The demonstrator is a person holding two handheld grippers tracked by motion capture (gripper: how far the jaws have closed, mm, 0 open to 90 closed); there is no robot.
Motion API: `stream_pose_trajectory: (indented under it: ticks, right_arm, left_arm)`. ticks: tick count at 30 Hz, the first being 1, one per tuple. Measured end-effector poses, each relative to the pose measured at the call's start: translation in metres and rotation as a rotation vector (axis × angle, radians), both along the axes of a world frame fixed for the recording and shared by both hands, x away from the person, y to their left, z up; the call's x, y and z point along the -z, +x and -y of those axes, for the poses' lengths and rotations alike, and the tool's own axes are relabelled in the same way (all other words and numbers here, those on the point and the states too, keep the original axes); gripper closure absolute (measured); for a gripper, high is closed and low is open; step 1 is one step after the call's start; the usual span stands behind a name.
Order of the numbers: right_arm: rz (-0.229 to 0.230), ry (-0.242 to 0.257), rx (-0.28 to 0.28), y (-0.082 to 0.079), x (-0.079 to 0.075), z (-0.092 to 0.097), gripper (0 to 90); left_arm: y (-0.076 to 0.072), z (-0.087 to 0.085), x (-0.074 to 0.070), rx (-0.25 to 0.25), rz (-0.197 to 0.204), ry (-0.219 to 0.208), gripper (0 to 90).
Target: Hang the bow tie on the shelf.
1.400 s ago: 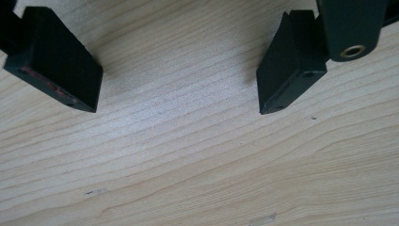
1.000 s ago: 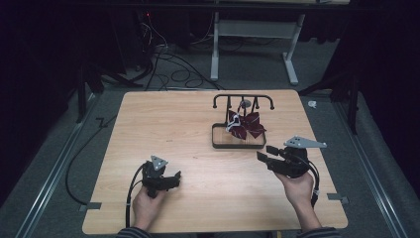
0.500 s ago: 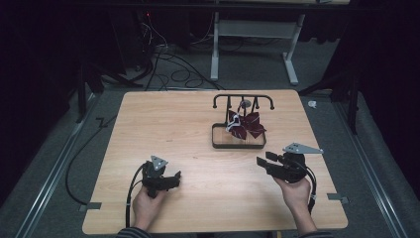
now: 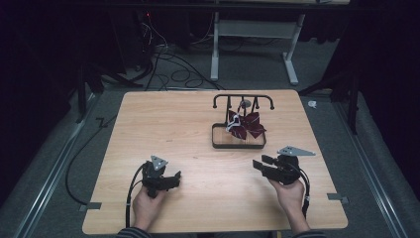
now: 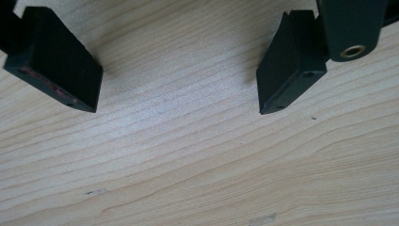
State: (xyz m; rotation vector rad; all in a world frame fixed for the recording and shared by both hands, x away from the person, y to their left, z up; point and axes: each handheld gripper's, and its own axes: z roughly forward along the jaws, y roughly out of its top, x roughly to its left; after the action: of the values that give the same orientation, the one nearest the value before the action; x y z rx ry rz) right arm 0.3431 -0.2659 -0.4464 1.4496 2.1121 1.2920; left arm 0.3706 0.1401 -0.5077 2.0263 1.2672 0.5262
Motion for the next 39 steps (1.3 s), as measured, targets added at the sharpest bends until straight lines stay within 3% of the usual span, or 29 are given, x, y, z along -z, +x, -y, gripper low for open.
stream_pose_trajectory:
  ticks: [19,26,37,39]
  right_arm:
    - [-0.046,-0.061,-0.006,0.011,0.028,-0.011,50.6]
    - [-0.030,-0.161,-0.016,0.013,0.035,-0.022,50.2]
    - [-0.027,-0.233,0.003,0.019,0.054,-0.032,46.6]
    - [-0.003,-0.253,0.003,0.018,0.056,-0.034,46.2]
  left_arm:
    - [0.000,0.000,0.000,0.000,0.000,0.000,15.4]
    - [0.000,0.000,0.000,0.000,0.000,0.000,15.3]
    - [0.000,0.000,0.000,-0.004,0.001,0.000,15.3]
    - [0.000,0.000,0.000,-0.004,0.001,0.000,15.2]
